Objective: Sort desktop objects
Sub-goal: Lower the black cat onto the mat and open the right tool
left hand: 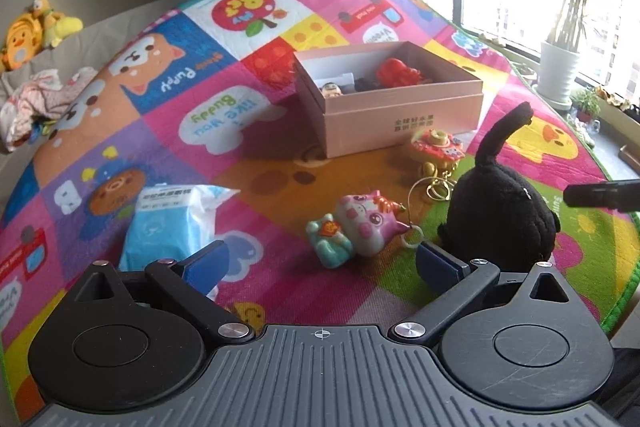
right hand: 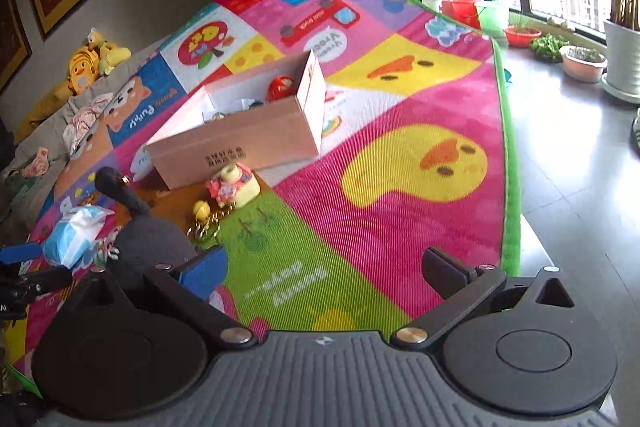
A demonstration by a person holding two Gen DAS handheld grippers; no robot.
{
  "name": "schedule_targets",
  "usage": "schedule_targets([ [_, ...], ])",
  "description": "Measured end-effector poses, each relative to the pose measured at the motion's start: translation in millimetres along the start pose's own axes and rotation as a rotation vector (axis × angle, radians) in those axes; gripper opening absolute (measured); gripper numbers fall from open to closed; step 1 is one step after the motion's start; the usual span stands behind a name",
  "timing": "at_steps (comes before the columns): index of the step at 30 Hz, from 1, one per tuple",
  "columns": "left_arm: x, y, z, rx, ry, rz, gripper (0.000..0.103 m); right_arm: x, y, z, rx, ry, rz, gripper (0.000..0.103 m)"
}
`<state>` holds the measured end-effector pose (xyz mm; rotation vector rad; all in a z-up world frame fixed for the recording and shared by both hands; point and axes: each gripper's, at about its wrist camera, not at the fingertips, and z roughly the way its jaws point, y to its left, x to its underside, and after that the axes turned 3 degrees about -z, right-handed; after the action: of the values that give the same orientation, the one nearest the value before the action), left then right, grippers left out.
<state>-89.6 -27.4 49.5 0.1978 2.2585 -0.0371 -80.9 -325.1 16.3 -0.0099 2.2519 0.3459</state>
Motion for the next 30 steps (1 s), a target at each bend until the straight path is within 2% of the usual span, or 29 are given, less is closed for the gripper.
schedule_targets([
  [5,-4,-10,30,0.018,0.022,0.051,0.102,10,19,14,0.061,-0.027,-0.087,0.103],
  [9,-11,-9,53,-0.028,0.015,0.078,0.102,15,28,17,0.096,-0.023,-0.169,0.103],
  [15,-15,8,66,-0.099,-0.006,0.046,0.102,10,25,18,0.086,0.0,-0.149,0.103],
  [17,-12,14,65,-0.079,0.007,0.022,0.102,9,25,18,0.087,0.013,-0.15,0.103],
  [20,-3,18,61,-0.04,0.026,-0.004,0.102,8,35,23,0.107,0.062,-0.271,0.103],
  [23,7,21,57,-0.015,0.036,-0.022,0.102,-9,31,26,0.024,0.114,-0.249,0.103],
  [25,13,23,56,-0.001,0.045,-0.042,0.102,-33,24,28,-0.052,0.114,-0.151,0.103],
  [28,16,27,53,0.006,0.031,-0.071,0.103,-71,20,42,-0.116,0.108,-0.03,0.103],
  [30,16,27,53,0.006,0.032,-0.075,0.103,-92,26,60,-0.148,0.129,0.002,0.103],
])
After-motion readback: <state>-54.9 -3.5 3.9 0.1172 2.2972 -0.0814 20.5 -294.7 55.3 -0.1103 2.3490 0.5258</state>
